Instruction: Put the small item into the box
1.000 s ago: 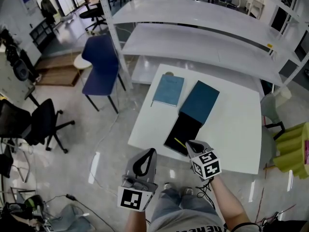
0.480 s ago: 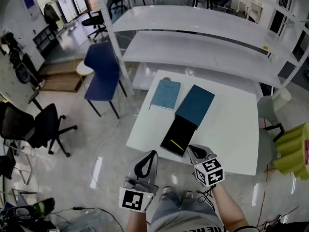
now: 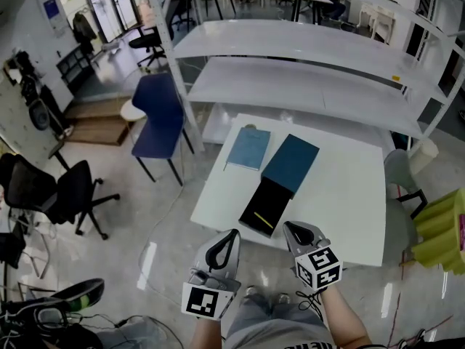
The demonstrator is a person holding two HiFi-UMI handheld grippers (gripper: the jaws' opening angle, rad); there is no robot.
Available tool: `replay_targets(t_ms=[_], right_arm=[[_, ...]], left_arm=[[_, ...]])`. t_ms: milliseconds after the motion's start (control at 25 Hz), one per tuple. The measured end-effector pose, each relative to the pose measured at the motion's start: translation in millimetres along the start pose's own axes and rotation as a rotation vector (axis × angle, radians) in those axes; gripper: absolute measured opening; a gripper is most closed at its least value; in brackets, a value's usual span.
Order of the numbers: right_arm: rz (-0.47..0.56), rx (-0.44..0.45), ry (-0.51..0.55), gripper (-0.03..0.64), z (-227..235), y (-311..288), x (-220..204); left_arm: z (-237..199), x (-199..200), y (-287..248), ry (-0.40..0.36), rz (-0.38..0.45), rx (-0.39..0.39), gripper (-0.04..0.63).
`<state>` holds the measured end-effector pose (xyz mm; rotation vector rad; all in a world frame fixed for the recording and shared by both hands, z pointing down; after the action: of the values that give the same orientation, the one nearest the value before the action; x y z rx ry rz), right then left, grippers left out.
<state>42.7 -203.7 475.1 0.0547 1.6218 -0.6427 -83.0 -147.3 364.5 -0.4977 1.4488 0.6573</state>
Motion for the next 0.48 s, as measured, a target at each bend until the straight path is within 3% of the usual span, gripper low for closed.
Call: replay_targets(t_ms=[480], right_arm=[[0.117, 0.007, 0.042, 0.003, 2, 37, 28]], left_arm=[[21, 13, 0, -0.029, 0.019, 0.003, 0.014]])
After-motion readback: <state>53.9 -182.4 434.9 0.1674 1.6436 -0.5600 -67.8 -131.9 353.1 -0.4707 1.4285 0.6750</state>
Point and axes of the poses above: the fingertips, and each gripper's own axes: y backward along the fingers, z to its right, x out of its top, the point moved 1 cm from there along y, backward along the fingers, and after that the axes turned 15 degrees about -x, right-handed, at the moved point
